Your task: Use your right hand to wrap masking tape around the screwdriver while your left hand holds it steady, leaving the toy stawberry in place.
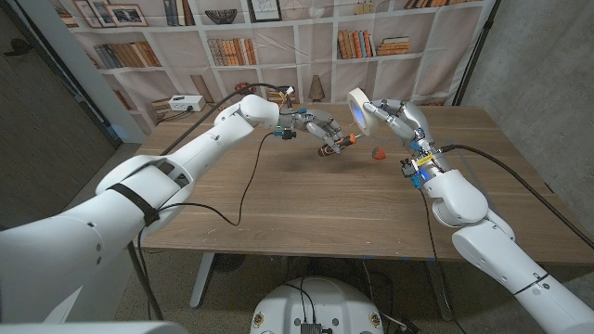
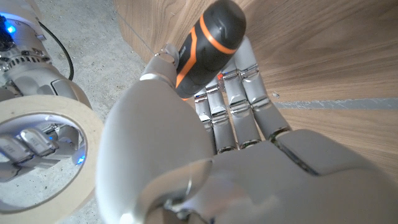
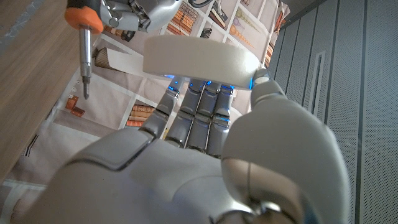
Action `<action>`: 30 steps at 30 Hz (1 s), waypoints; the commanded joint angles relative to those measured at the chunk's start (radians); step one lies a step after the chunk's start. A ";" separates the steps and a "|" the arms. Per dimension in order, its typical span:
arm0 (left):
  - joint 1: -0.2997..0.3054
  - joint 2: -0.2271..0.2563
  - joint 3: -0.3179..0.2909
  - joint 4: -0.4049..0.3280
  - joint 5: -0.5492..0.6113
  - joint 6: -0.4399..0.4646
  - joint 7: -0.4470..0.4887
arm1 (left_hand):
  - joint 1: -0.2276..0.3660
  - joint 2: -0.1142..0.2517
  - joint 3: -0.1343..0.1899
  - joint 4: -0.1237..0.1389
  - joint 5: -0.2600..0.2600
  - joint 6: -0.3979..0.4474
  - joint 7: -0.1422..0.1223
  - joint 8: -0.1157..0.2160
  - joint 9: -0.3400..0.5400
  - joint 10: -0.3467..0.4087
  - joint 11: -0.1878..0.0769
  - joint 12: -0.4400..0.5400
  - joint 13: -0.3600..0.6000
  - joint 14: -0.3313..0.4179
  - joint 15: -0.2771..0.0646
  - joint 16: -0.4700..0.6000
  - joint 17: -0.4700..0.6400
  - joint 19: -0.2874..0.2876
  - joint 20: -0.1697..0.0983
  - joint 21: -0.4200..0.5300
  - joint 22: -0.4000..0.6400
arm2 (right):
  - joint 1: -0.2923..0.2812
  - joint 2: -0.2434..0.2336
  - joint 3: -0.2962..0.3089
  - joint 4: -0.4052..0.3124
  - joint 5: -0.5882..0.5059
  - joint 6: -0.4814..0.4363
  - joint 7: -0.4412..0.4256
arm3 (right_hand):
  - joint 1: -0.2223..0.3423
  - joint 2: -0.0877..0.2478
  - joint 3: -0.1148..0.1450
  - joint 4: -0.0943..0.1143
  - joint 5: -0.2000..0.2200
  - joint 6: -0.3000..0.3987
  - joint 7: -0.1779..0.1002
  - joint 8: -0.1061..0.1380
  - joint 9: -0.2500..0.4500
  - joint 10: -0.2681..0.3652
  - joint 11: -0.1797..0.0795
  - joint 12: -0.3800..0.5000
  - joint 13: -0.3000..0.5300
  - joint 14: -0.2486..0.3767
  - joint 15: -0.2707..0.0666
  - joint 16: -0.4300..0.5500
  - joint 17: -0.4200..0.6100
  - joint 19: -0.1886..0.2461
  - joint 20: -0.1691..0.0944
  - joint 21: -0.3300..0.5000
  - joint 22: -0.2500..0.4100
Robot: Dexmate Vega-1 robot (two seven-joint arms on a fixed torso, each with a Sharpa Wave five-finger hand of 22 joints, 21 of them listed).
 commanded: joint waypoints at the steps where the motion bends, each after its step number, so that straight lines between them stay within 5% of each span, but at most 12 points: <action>1: 0.040 0.042 -0.028 -0.102 -0.029 0.074 0.010 | 0.052 0.066 0.058 0.007 0.005 0.110 -0.007 0.004 0.078 0.087 -0.072 0.003 0.305 0.281 -0.289 0.000 0.340 0.004 -0.090 0.007 0.002 | -0.104 0.003 0.051 -0.058 -0.090 -0.031 -0.104 | 0.129 0.127 0.118 0.044 0.006 0.014 -0.012 0.281 -0.002 0.020 -0.020 0.010 0.003 -0.007 -0.088 0.007 -0.001 -0.003 0.001 0.009 0.000; 12: 0.058 0.065 -0.041 -0.151 -0.042 0.097 0.035 | 0.054 0.068 0.064 0.005 0.000 0.112 -0.003 0.001 0.081 0.093 -0.074 0.000 0.307 0.283 -0.290 -0.004 0.340 0.006 -0.090 0.011 0.002 | -0.188 0.028 0.089 -0.094 -0.122 -0.072 -0.130 | 0.131 0.124 0.123 0.040 0.007 0.017 -0.009 0.283 -0.005 0.025 -0.018 0.012 -0.007 -0.003 -0.086 0.010 -0.004 -0.004 0.005 0.019 -0.006; 30: 0.047 0.035 -0.072 -0.080 -0.171 0.142 -0.077 | 0.052 0.067 0.071 0.001 -0.008 0.118 -0.003 -0.005 0.087 0.098 -0.074 -0.007 0.312 0.289 -0.289 -0.009 0.342 0.008 -0.088 0.017 0.001 | -0.199 0.048 0.086 -0.087 -0.096 -0.105 -0.112 | 0.133 0.122 0.126 0.032 -0.001 0.018 -0.006 0.287 -0.007 0.029 -0.011 0.025 -0.005 0.000 -0.079 0.020 -0.005 -0.005 0.011 0.040 -0.018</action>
